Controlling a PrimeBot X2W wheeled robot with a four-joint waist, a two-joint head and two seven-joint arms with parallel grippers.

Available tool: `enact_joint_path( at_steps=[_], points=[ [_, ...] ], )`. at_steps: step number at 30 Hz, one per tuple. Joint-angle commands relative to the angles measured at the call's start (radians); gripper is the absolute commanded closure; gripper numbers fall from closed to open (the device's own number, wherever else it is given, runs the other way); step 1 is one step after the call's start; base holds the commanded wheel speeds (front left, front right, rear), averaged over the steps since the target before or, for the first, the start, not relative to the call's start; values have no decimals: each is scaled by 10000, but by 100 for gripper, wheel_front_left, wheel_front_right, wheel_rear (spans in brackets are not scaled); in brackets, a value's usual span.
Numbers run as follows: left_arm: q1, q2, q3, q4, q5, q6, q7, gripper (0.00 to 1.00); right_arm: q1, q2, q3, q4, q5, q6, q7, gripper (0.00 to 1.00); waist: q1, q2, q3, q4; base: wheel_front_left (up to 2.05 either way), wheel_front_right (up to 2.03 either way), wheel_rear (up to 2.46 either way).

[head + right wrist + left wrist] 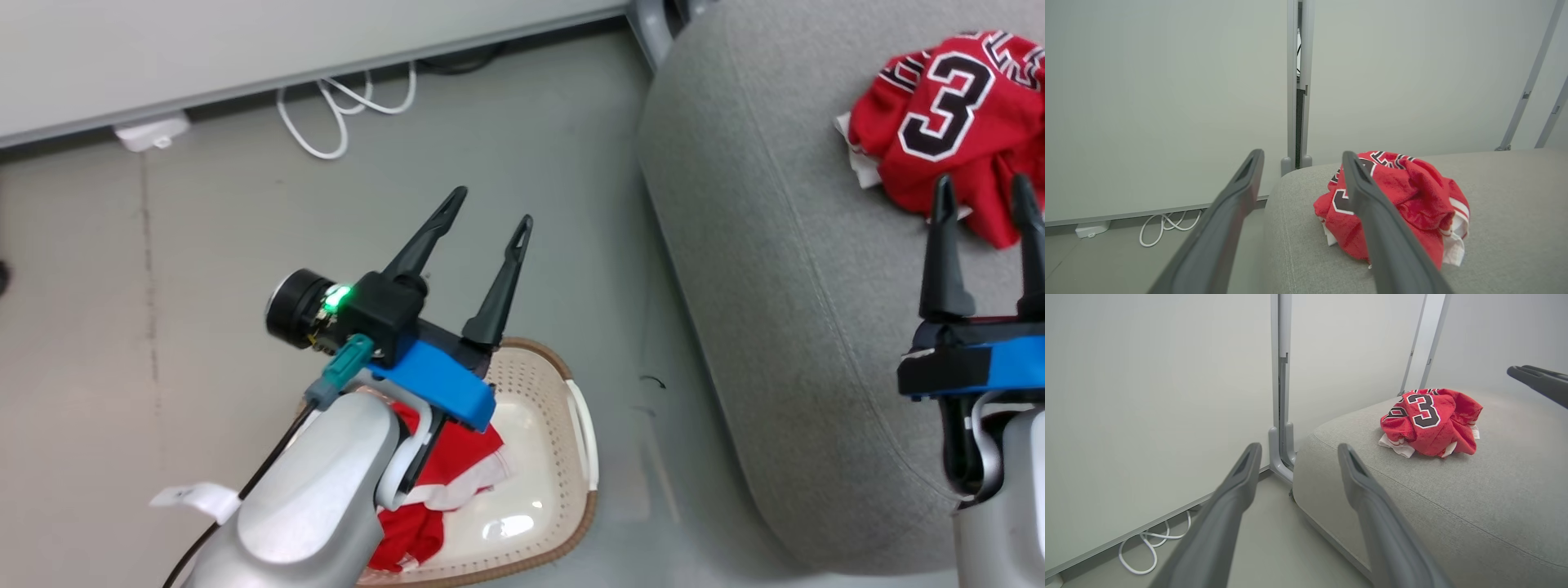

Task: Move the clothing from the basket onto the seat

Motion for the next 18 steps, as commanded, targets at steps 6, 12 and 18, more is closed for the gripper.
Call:
enact_joint_path(
  at_steps=[6,12,18],
  points=[
    [1052,38,1142,-524,222,13,-45,0,639,60,580,-264,193,5,-6,0,2,0,-1029,1119,0,0,0],
    [1966,1,2207,-1003,608,-20,-44,0,1047,186,901,-365,204,5,-6,0,2,0,-1559,1717,0,0,0],
    [2966,-86,3217,-1344,988,-126,-37,0,1540,369,928,-495,69,5,-6,0,2,0,-2038,2094,0,0,0]
  ],
)
